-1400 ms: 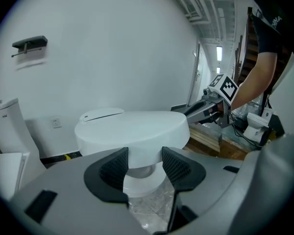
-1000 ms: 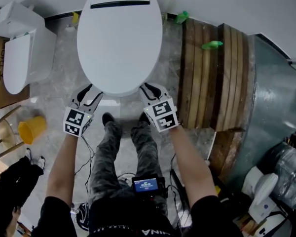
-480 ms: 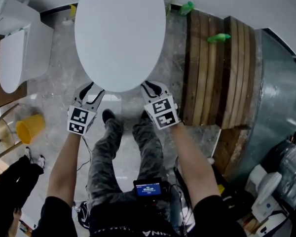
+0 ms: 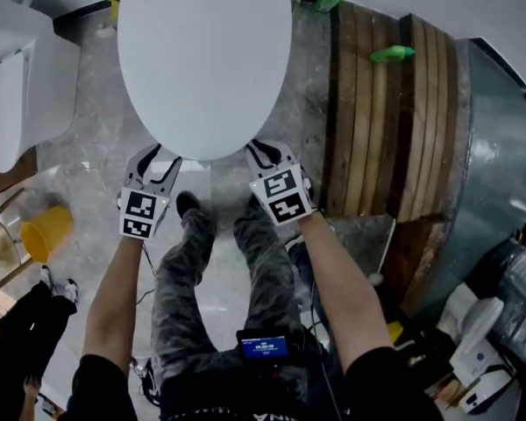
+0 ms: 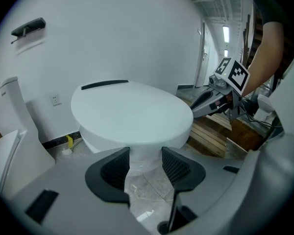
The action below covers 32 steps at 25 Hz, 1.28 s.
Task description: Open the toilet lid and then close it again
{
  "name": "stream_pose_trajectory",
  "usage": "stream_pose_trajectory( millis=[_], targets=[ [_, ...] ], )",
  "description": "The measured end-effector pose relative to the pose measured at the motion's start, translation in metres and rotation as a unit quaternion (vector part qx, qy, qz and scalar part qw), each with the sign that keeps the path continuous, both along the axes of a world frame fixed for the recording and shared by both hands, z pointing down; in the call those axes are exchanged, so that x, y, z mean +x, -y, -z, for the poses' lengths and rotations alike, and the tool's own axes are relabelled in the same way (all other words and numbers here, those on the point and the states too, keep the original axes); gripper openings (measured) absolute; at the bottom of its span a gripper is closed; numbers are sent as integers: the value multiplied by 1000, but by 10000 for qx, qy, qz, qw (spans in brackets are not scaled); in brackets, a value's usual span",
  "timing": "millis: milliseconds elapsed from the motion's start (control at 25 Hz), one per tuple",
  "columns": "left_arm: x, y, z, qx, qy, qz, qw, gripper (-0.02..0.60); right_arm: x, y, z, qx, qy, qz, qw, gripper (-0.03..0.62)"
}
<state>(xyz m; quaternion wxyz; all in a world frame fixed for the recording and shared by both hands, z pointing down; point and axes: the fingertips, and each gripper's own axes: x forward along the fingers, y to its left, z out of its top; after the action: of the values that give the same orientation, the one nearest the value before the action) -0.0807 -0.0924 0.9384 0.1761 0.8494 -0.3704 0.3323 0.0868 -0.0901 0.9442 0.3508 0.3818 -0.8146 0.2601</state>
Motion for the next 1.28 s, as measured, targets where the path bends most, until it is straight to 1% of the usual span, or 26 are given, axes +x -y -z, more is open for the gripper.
stream_pose_trajectory(
  millis=[320,640,920,1040,1160,1280],
  targets=[
    [1,4,-33,-149,53,-5,9999,207,1,3,-34,-144,-122,-33,9998,48],
    [1,6,-54,-229,83,-5,9997,207,1,5,-58,-244,-228,-51,9994,44],
    [1,7,-56,-161,17,-7,9999,207,1,6,-62,-229,-198,-53,9995,40],
    [0,6,-57,-256,8,68,9996,207,2,5,-62,-308,-222,-47,9993,41],
    [-5,7,-52,-375,8,161,9992,206,5,9,-57,-405,-204,-189,9988,41],
    [-8,8,-34,-337,33,207,9992,196,9,13,-41,-425,-151,-320,9985,41]
  ],
)
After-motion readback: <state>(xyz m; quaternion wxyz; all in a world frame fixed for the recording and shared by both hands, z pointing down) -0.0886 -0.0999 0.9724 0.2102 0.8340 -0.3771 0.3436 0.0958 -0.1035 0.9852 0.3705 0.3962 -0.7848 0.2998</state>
